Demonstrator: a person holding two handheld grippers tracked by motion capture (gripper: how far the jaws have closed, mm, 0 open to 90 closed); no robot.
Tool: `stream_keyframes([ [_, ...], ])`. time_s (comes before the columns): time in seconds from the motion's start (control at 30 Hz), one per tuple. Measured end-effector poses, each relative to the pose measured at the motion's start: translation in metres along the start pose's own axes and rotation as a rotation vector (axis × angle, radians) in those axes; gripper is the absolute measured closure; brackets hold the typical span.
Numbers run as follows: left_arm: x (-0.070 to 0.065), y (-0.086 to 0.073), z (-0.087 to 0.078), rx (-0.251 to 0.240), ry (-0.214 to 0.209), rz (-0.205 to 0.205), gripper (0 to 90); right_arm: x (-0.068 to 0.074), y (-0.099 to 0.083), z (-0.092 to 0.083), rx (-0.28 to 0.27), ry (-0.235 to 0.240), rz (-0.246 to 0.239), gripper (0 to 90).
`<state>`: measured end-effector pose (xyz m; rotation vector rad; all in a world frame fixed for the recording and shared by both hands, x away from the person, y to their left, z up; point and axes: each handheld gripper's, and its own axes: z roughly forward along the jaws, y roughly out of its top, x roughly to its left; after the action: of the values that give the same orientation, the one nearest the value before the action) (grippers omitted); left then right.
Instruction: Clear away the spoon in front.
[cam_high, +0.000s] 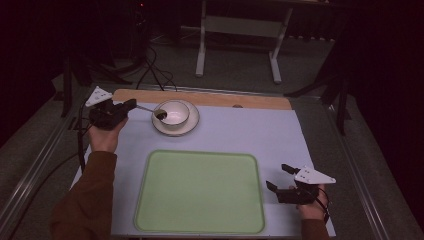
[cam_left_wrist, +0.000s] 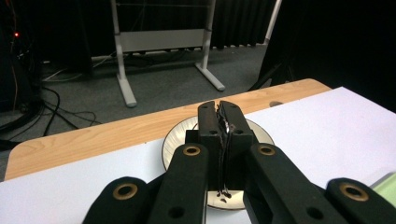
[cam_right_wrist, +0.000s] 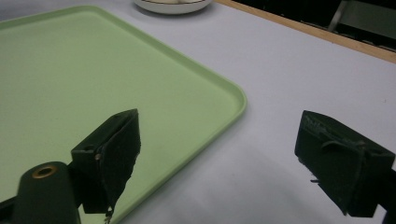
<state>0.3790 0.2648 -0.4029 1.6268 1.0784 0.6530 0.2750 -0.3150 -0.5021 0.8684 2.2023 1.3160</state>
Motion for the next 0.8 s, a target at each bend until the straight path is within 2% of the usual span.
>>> stream_keyframes([
  [0.2,-0.001,0.003,-0.007,0.01,-0.007,0.01,88.7,0.0,0.0,0.0,0.0,0.0,0.001,14.0],
  [0.8,-0.013,0.006,-0.025,0.065,-0.041,0.089,88.7,0.0,0.0,0.0,0.001,0.002,0.0,14.0],
])
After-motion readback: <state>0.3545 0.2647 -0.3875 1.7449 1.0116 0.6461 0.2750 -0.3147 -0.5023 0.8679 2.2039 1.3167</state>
